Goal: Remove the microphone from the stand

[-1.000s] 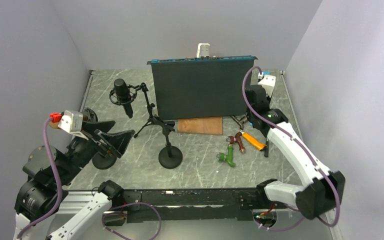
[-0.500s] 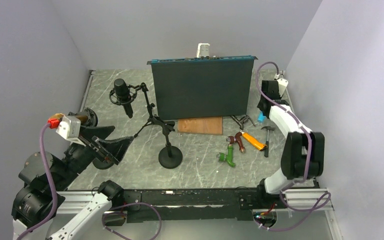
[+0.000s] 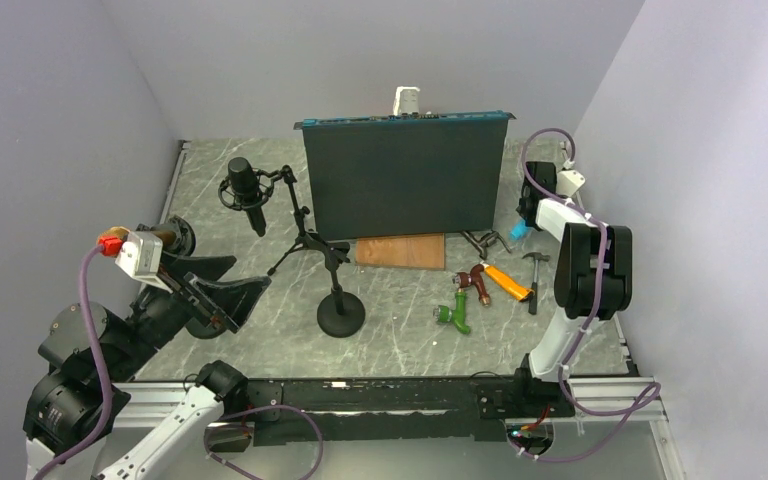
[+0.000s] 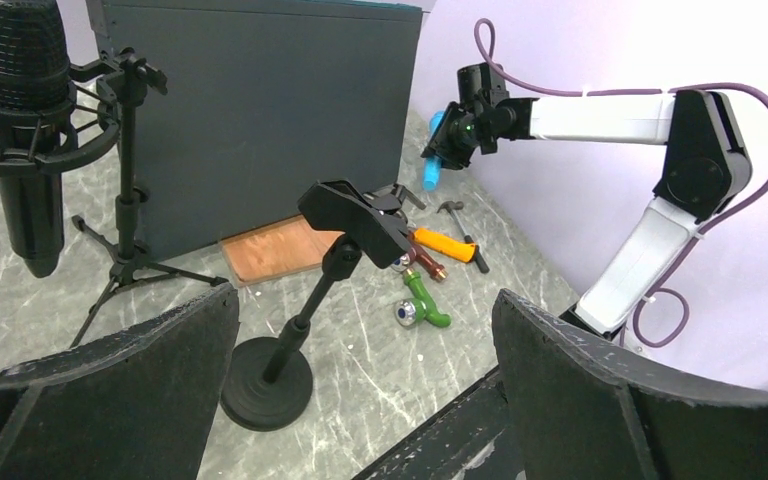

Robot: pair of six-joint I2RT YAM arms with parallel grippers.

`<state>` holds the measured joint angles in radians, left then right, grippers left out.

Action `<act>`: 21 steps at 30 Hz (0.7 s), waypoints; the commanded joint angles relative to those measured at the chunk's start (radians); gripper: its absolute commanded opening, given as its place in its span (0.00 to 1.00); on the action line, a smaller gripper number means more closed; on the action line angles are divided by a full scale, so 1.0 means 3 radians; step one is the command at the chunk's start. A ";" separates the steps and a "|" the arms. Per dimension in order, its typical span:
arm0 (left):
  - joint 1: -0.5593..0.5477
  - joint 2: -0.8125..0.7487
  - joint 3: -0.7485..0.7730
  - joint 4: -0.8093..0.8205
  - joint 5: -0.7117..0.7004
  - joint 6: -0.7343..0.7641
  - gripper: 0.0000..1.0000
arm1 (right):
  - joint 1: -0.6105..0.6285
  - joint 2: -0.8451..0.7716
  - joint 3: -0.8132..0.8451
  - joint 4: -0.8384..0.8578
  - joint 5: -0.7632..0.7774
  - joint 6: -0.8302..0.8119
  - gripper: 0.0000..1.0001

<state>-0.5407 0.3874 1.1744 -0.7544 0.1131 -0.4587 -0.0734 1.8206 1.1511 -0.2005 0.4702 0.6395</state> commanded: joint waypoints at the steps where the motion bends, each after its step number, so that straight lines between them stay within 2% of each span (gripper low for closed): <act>1: 0.0012 -0.0036 0.0015 0.0021 0.0089 -0.0101 1.00 | -0.0038 0.0139 0.0078 0.0317 0.0021 0.0240 0.00; 8: 0.0012 0.0014 0.0036 0.0012 0.0129 -0.0139 0.99 | -0.0092 0.0385 0.0363 0.0160 -0.0115 0.0307 0.00; 13: 0.0013 -0.0027 -0.0017 0.0029 0.0109 -0.0170 0.99 | -0.0112 0.0499 0.0509 0.0051 -0.0158 0.0312 0.07; 18: 0.0012 -0.0032 -0.0023 0.0009 0.0085 -0.0167 0.99 | -0.0114 0.0487 0.0479 0.0093 -0.0254 0.0226 0.25; 21: 0.0011 -0.0012 -0.0026 0.0013 0.0097 -0.0168 0.99 | -0.0118 0.0482 0.0454 0.0149 -0.0348 0.0152 0.43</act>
<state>-0.5407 0.3874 1.1660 -0.7609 0.1345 -0.4946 -0.1013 1.9785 1.2629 -0.1860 0.3977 0.7074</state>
